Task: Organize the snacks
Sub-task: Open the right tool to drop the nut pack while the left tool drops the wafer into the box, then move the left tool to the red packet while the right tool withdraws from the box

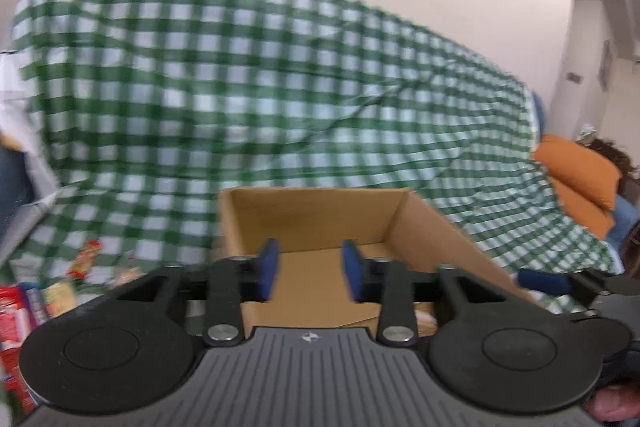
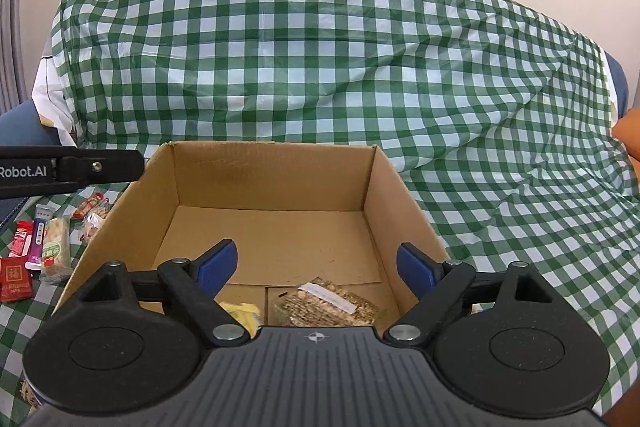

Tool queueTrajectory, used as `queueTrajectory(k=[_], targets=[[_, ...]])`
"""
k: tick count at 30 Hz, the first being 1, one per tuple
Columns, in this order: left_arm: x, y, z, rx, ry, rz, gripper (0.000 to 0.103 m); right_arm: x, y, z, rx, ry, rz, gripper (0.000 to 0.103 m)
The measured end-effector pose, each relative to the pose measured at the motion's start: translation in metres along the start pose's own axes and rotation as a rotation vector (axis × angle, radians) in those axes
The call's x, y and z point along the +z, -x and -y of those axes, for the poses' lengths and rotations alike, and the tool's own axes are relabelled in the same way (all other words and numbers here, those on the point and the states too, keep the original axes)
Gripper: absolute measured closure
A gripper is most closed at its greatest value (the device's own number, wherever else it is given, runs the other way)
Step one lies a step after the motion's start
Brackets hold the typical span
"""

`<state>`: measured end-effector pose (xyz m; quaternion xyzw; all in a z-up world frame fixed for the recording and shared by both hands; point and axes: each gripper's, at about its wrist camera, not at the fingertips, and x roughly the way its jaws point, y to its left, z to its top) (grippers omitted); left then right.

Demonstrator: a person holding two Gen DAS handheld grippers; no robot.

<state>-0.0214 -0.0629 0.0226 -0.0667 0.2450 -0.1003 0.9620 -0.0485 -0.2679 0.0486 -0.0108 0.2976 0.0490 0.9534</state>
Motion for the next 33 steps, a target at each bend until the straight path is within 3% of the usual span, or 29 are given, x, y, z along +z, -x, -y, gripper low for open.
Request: queueTrajectory(k=[2,3,7,8,10,12,14,17,20,24,27,28,31,33], targets=[[0.001,0.003,-0.014,0.066,0.033,-0.019,0.086,0.000,0.001,-0.005,0.010,0.008,0.009,0.017],[0.002,0.006,-0.024,0.105,0.062,-0.027,0.086,-0.001,0.002,-0.007,0.015,0.012,0.018,0.020],[0.002,0.015,-0.065,0.300,0.179,-0.070,0.086,-0.001,0.009,-0.013,0.057,0.020,0.036,0.056],[0.000,0.016,-0.077,0.355,0.214,-0.094,0.085,-0.001,0.009,-0.015,0.066,0.018,0.037,0.060],[-0.008,0.018,-0.101,0.443,0.277,-0.128,0.081,-0.001,0.011,-0.018,0.080,0.015,0.039,0.061],[-0.022,0.016,-0.118,0.584,0.238,-0.170,0.071,-0.001,0.011,-0.021,0.094,0.008,0.037,0.061],[-0.036,0.013,-0.134,0.672,0.253,-0.228,0.065,-0.002,0.010,-0.024,0.112,0.000,0.034,0.061],[-0.052,0.001,-0.149,0.708,0.283,-0.328,0.057,-0.004,0.010,-0.030,0.125,0.004,0.034,0.061],[-0.058,-0.010,-0.146,0.726,0.212,-0.352,0.045,-0.006,0.008,-0.039,0.137,0.023,0.034,0.061],[-0.072,-0.020,-0.148,0.752,0.206,-0.416,0.044,-0.007,0.004,-0.049,0.134,0.051,0.036,0.061],[-0.080,-0.021,-0.153,0.740,0.232,-0.418,0.058,-0.006,0.004,-0.054,0.148,0.061,0.042,0.061],[-0.080,-0.018,-0.152,0.737,0.226,-0.402,0.071,-0.005,0.003,-0.056,0.157,0.067,0.042,0.060],[-0.076,0.000,-0.152,0.724,0.268,-0.363,0.095,0.000,0.005,-0.075,0.184,0.108,0.029,0.060],[-0.075,0.013,-0.152,0.702,0.351,-0.361,0.097,0.004,0.005,-0.104,0.242,0.109,-0.010,0.057]])
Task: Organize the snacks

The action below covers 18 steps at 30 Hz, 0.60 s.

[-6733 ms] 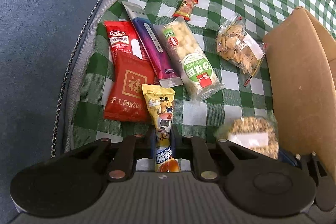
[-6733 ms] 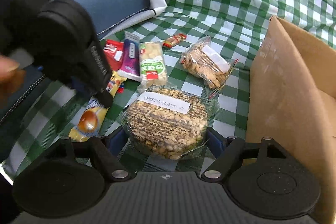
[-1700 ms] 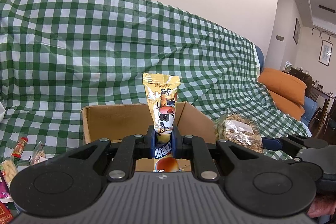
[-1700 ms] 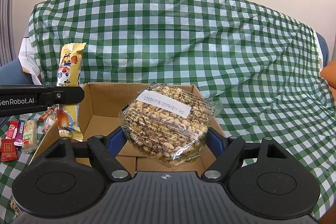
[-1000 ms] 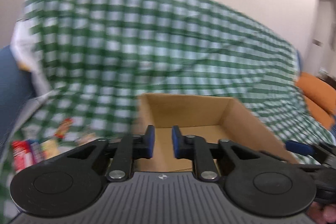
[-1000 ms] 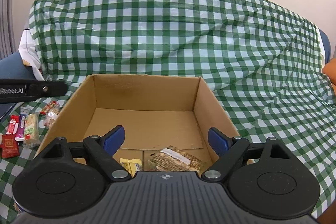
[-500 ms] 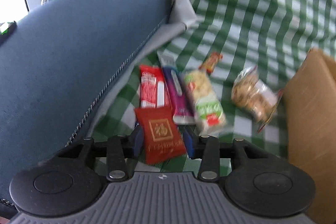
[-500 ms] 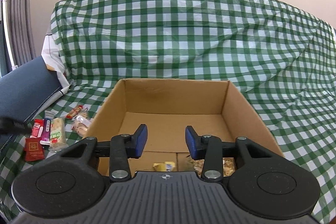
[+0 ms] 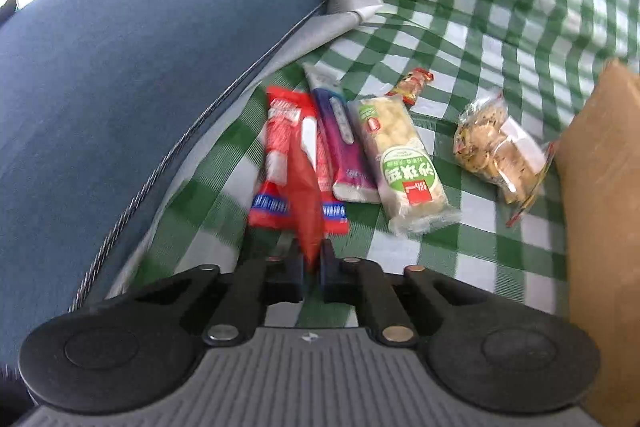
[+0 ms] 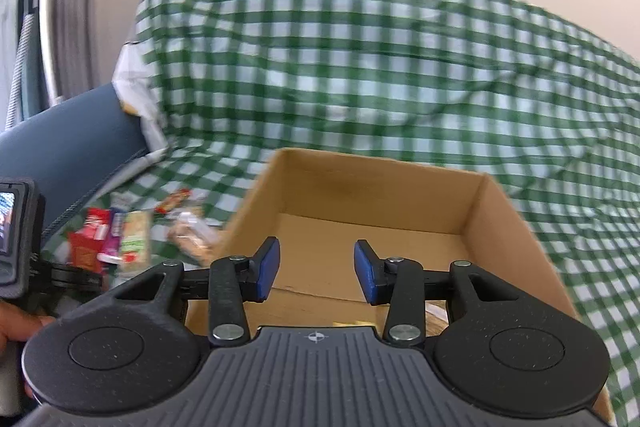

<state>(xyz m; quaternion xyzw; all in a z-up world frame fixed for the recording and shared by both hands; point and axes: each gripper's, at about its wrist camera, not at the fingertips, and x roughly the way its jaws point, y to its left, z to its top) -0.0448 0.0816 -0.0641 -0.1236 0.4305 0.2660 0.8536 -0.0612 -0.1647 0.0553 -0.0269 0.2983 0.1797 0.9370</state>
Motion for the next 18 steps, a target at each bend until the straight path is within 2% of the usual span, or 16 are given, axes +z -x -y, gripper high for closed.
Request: queueTrajectory(k=[2,4,7,11,16,18], targets=[[-0.004,0.006,-0.014,-0.032,0.080,-0.034,0.097,0.011,-0.011,-0.033,0.066,0.004,-0.030,0.056],[-0.006,0.006,-0.022,-0.032,0.150,-0.060,0.093,0.029,-0.027,-0.060,0.118,0.034,-0.057,0.055],[-0.008,0.002,-0.030,-0.007,0.194,-0.087,0.067,0.052,-0.060,-0.098,0.194,0.052,-0.110,0.052],[-0.003,0.002,-0.031,-0.007,0.201,-0.078,0.058,0.058,-0.115,-0.143,0.247,0.078,-0.219,0.045],[0.001,-0.005,-0.032,-0.003,0.216,-0.083,0.058,0.039,-0.181,-0.174,0.228,0.116,-0.366,0.033],[0.004,-0.006,-0.033,-0.004,0.226,-0.076,0.058,0.032,-0.201,-0.181,0.230,0.127,-0.409,0.033]])
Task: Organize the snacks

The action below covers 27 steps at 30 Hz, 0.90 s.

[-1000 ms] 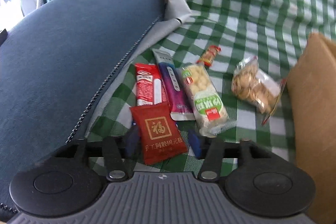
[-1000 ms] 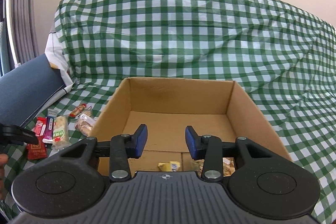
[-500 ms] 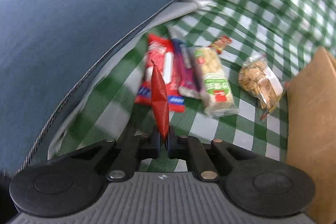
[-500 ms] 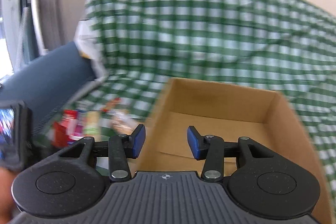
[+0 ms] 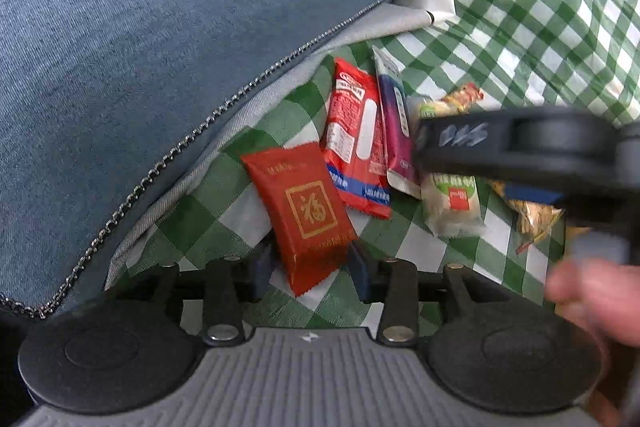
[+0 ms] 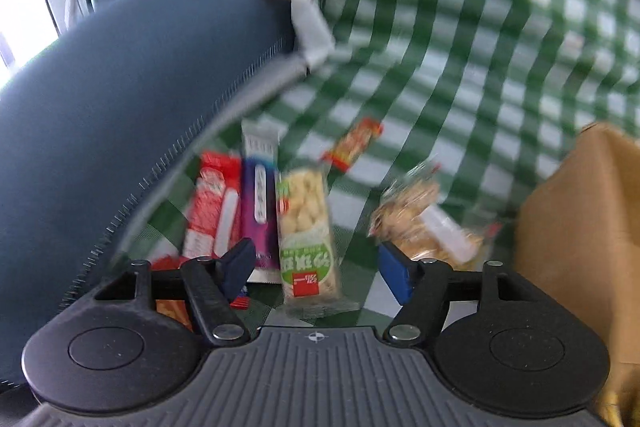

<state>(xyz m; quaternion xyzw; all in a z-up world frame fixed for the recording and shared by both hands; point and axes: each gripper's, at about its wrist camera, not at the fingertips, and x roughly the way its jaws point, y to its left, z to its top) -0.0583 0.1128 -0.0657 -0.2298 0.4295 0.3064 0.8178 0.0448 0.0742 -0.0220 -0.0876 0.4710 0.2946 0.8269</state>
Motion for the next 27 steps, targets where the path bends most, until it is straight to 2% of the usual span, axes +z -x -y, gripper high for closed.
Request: queueTrajectory(k=[4,6,7,8,9,11,16,20,27], targets=[[0.006,-0.006,-0.003,-0.008,0.029,-0.004,0.057,-0.001,-0.030,-0.003,-0.012,0.006,-0.062,0.034],[0.007,-0.008,-0.002,0.000,0.031,-0.003,0.058,-0.002,-0.036,-0.003,-0.014,-0.006,-0.078,0.040],[0.007,-0.008,0.001,0.005,0.026,-0.001,0.058,-0.003,-0.036,-0.002,-0.017,-0.013,-0.076,0.055],[0.007,-0.008,0.002,0.009,0.020,0.003,0.060,-0.002,-0.036,-0.001,-0.013,-0.019,-0.078,0.064],[0.006,-0.006,0.002,0.012,0.016,0.010,0.063,-0.004,-0.033,0.000,-0.009,-0.021,-0.075,0.065],[0.007,-0.006,0.001,0.015,0.014,0.018,0.075,-0.008,-0.022,0.001,-0.008,-0.004,-0.058,0.065],[0.011,-0.003,-0.003,-0.007,0.019,0.032,0.085,-0.023,0.028,0.007,-0.045,0.015,-0.024,0.065],[0.015,0.005,-0.006,-0.054,0.020,0.045,0.096,-0.051,0.079,0.004,-0.069,0.015,0.004,0.065],[0.019,0.016,-0.022,-0.168,-0.030,0.013,0.097,-0.113,0.134,0.004,-0.043,0.021,0.032,0.065]])
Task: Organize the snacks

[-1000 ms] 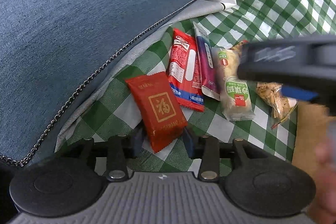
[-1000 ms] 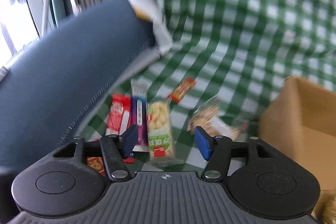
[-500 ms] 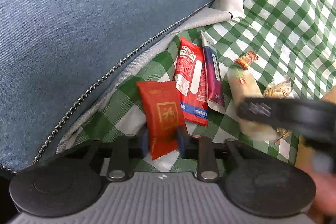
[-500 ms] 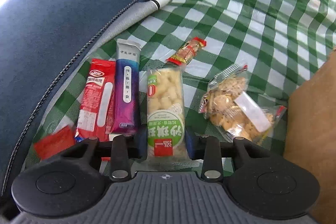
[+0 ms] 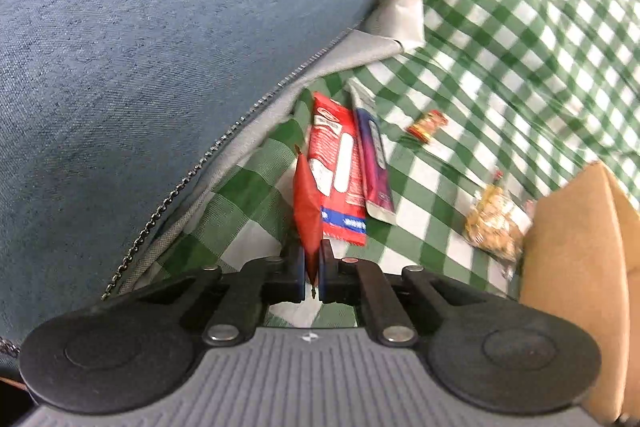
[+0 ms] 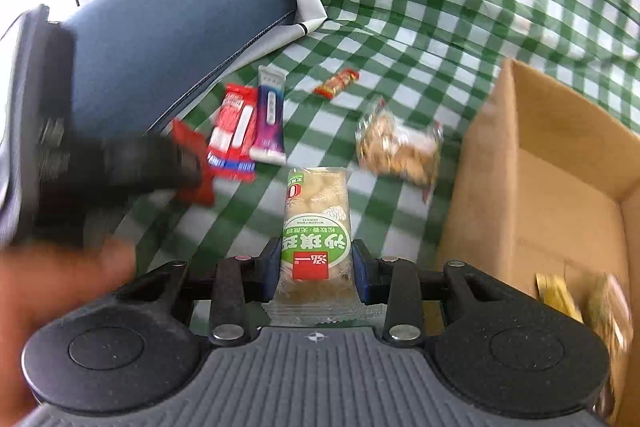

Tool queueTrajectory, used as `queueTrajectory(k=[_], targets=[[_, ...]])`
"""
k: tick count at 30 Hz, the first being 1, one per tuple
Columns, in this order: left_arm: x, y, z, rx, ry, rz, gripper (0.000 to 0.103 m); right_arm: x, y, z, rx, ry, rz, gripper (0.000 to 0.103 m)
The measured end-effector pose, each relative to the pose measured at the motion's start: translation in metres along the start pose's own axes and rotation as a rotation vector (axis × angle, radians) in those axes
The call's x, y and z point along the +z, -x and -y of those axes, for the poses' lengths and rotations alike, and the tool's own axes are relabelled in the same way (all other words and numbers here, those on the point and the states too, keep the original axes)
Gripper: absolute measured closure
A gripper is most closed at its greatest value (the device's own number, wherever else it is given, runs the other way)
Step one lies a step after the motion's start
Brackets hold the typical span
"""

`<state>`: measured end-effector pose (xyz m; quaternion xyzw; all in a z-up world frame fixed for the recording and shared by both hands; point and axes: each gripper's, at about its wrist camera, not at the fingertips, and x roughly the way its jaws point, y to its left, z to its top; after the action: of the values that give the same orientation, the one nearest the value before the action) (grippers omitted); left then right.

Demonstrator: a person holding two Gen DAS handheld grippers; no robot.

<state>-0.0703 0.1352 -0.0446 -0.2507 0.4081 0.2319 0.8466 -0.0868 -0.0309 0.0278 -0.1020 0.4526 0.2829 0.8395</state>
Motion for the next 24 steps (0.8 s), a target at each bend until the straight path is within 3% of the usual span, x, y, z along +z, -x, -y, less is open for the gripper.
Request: queueTrajectory(k=[5,9,12,14,15,16,18,24], targets=[[-0.005,0.009,-0.010,-0.145,-0.040,-0.075,0.097,-0.047,0.020,-0.011,0.001,0.001,0.017,0.065],[-0.016,0.001,-0.014,-0.251,-0.027,-0.224,0.096,-0.072,0.005,-0.019,0.003,-0.025,-0.025,0.065],[-0.022,-0.006,-0.012,-0.182,-0.030,-0.247,0.089,-0.080,-0.004,-0.023,-0.011,-0.031,-0.037,0.065],[-0.021,-0.004,-0.008,-0.147,-0.042,-0.212,0.069,-0.081,-0.007,-0.020,-0.003,-0.042,-0.031,0.064],[-0.020,-0.003,-0.006,-0.141,-0.047,-0.195,0.065,-0.082,-0.009,-0.018,-0.001,-0.043,-0.034,0.063],[-0.020,-0.002,-0.002,-0.131,-0.062,-0.177,0.063,-0.082,-0.010,-0.016,0.010,-0.045,-0.040,0.058],[-0.021,-0.001,0.007,-0.104,-0.106,-0.155,0.062,-0.083,-0.012,-0.013,0.021,-0.062,-0.052,0.057],[-0.033,-0.011,0.028,-0.030,-0.231,-0.142,0.044,-0.084,-0.020,-0.011,0.043,-0.059,-0.056,0.052]])
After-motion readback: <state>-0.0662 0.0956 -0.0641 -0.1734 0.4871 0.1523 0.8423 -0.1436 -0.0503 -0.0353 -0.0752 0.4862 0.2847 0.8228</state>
